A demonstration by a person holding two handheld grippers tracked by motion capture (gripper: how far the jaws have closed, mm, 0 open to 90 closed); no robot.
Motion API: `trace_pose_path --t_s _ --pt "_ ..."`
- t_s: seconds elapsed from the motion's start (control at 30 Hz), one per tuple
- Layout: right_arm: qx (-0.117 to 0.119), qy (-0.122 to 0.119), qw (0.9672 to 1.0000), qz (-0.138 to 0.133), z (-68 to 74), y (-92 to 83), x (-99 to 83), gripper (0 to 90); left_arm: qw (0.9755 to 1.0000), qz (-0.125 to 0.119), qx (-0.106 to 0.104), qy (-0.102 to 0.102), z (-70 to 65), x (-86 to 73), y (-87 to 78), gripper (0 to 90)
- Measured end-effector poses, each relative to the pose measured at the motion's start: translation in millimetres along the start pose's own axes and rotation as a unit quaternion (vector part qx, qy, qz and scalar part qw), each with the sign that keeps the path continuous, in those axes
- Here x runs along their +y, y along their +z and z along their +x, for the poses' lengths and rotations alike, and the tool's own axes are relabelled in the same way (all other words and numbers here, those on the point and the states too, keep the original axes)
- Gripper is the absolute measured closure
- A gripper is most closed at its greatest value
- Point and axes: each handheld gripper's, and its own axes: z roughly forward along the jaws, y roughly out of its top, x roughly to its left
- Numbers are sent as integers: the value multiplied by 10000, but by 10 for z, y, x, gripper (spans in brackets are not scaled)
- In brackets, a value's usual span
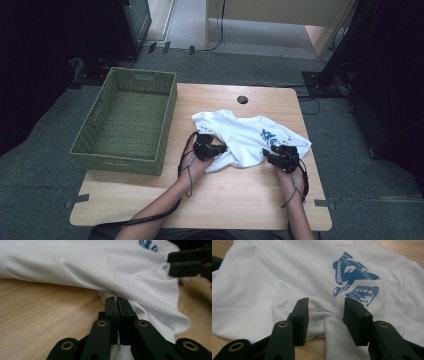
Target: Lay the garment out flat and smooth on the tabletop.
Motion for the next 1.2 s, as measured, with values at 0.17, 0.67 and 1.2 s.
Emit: trace_pose_path --t_s 0.17,0.67,1.2 --pt "-40 63 10000 54 -52 0 -17 562 9996 -270 -83 2 -45 -82 -230 885" --pt "-114 170 9997 157 -114 31 -43 560 9981 -577 -114 -172 -49 -231 -691 884" --pt "-317 282 9989 205 -181 -18 -64 568 9993 -284 -50 -240 -89 -520 -859 869"
